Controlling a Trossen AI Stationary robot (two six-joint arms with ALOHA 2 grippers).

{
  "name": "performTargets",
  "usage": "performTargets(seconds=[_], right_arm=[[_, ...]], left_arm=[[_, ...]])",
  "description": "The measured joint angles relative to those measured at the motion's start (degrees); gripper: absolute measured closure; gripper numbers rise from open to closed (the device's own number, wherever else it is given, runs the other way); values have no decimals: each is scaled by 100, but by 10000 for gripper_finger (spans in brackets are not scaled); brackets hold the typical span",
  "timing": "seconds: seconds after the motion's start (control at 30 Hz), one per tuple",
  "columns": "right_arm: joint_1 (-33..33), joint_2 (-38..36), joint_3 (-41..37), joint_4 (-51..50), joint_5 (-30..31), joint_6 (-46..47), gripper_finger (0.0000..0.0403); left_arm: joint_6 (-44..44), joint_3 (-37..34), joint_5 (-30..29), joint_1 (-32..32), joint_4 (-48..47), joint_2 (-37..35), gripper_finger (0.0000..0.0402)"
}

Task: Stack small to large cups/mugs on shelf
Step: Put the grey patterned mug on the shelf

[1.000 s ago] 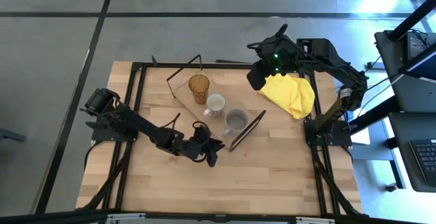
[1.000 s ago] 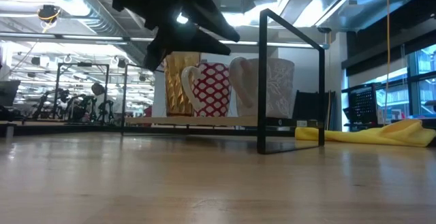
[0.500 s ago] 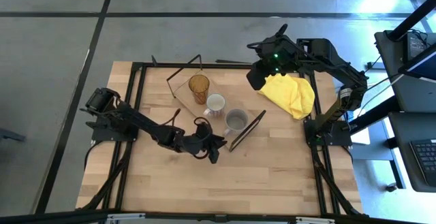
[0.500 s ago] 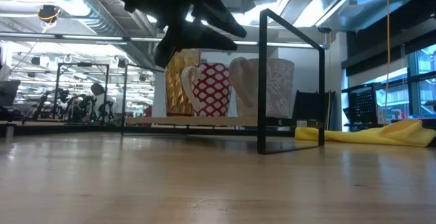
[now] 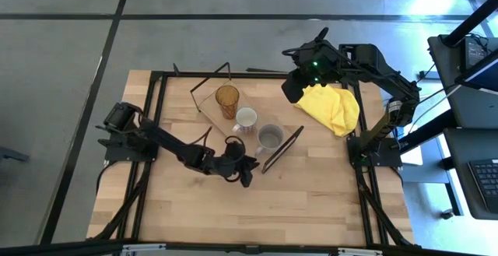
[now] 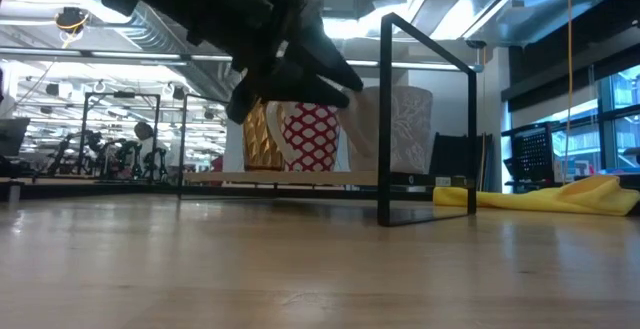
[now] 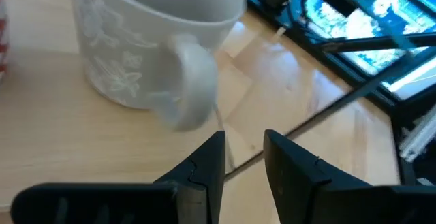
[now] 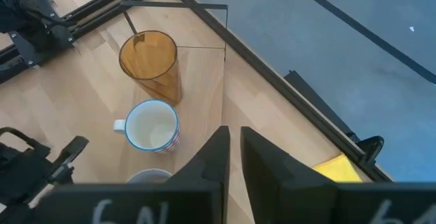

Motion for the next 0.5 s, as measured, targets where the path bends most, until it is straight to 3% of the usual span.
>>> performTargets(seconds=[0.5], right_arm=[[-1, 0, 0, -90, 136, -13, 363]], left_arm=[[-28, 0, -310, -10, 68, -6, 305]])
